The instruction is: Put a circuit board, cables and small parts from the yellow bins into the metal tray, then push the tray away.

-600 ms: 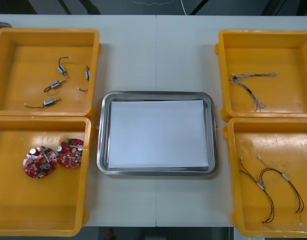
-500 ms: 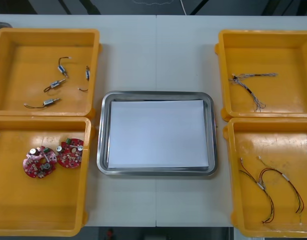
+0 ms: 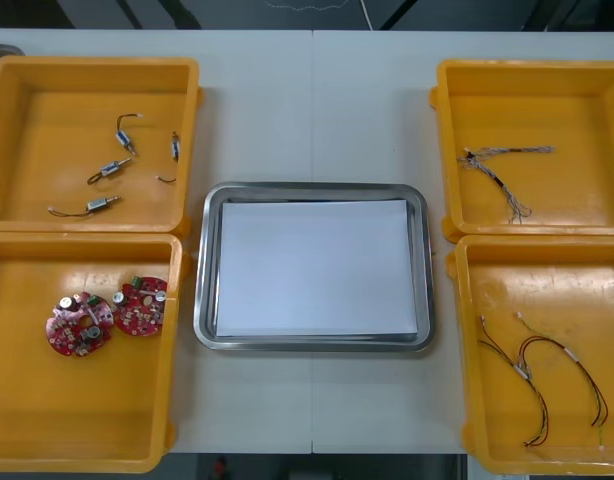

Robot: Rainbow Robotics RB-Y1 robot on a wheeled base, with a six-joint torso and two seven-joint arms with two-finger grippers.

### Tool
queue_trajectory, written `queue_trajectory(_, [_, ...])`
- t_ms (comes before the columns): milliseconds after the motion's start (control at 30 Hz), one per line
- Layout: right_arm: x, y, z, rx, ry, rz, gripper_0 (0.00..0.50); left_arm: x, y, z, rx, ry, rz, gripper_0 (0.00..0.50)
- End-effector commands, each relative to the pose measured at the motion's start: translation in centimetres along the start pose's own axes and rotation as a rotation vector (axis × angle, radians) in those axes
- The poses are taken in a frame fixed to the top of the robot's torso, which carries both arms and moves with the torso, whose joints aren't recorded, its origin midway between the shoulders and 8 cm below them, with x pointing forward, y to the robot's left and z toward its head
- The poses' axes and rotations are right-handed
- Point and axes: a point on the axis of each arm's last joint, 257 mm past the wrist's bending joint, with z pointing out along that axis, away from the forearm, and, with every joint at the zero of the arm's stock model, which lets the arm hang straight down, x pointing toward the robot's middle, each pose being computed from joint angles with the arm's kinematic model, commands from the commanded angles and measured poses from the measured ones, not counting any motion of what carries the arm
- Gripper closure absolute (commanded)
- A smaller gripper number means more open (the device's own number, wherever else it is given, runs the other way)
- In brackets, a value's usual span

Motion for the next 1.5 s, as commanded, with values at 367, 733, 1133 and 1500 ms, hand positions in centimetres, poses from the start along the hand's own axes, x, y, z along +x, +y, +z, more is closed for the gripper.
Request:
queue_trajectory(367, [0.29, -0.41, -0.56, 0.035, 0.001, -0.056, 0.0, 0.08, 1.56, -0.88, -0.054, -0.004, -0.077, 0.0])
queue_trajectory(733, [0.29, -0.41, -0.56, 0.035, 0.001, -0.056, 0.0, 0.08, 1.56, -0.88, -0.054, -0.004, -0.077, 0.0])
queue_trajectory(1133, [0.29, -0.41, -0.56, 0.035, 0.001, -0.056, 0.0, 0.08, 1.56, -0.88, -0.054, -0.004, -0.077, 0.0])
queue_trajectory(1500, [0.29, -0.41, -0.56, 0.035, 0.001, -0.056, 0.0, 0.08, 1.56, -0.88, -0.054, -0.004, -0.077, 0.0])
